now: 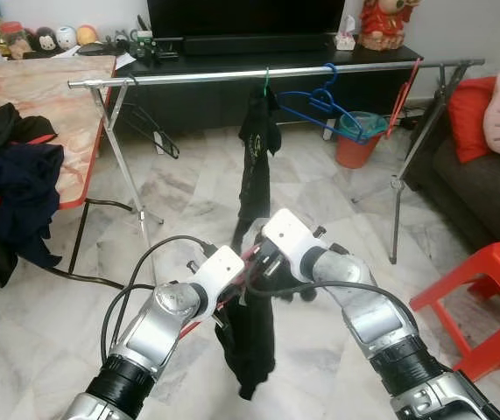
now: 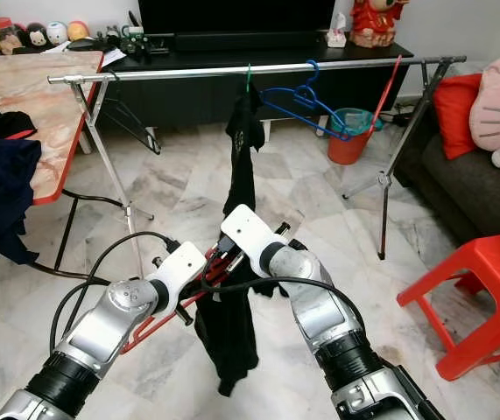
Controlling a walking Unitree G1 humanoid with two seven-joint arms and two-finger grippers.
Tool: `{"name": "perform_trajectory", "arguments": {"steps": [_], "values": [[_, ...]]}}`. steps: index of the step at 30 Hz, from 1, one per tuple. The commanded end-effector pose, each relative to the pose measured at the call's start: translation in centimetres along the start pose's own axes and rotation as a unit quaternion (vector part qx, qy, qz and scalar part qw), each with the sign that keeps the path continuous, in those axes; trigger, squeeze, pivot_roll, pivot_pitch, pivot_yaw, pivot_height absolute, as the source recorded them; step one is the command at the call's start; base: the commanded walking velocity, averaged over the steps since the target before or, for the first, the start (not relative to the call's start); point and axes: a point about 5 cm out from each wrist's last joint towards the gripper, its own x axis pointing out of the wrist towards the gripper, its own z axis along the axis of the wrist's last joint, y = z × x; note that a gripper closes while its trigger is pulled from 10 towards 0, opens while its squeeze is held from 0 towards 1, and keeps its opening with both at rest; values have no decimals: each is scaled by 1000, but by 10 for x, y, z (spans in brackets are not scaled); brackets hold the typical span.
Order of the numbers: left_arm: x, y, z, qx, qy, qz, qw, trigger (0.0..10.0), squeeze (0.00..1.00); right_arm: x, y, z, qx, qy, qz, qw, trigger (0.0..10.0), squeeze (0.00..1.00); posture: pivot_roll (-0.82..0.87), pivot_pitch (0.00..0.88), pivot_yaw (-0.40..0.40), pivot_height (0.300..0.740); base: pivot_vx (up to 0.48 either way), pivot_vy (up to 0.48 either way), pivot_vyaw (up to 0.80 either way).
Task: Hang hanger
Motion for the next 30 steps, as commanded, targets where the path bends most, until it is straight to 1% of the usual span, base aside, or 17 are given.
{"name": "perform_trajectory", "arguments": {"steps": [1,4,6,7,11,16,19,22,24,30], "values": [[-3,7,33,4,-84,16,996,10000,0,2,17,-4,8,12,25,1000,10000,0,-90,0,-50,740,0,0,0],[-4,7,32,-4,-91,17,996,10000,0,0,13,-7,17,23,-3,1000,10000,0,-90,0,-52,740,0,0,0],[-5,8,32,-11,-98,24,995,10000,0,-2,12,-9,26,27,-16,999,10000,0,-91,0,-52,740,0,0,0],[-6,11,32,-16,-100,37,994,10000,0,-5,13,-11,36,32,-25,999,10000,0,-91,0,-54,740,0,0,0],[-7,16,35,-31,-111,50,992,10000,0,-10,17,-14,48,37,-27,998,10000,0,-95,0,-53,740,0,0,0],[-6,16,39,-36,-123,45,991,10000,0,-13,23,-17,53,45,-26,997,10000,0,-97,0,-52,740,0,0,0],[-6,16,40,-39,-126,46,990,10000,0,-15,23,-16,54,45,-27,997,10000,0,-96,0,-50,740,0,0,0],[-7,19,38,-41,-125,52,990,10000,0,-19,20,-15,54,45,-30,997,10000,0,-95,0,-52,740,0,0,0],[-7,22,33,-43,-118,59,990,10000,0,-25,16,-17,52,49,-40,997,10000,0,-102,0,-48,740,0,0,0],[-6,26,33,-52,-124,74,988,10000,0,-34,19,-24,45,63,-25,997,10000,0,-101,0,-49,740,0,0,0]]}}
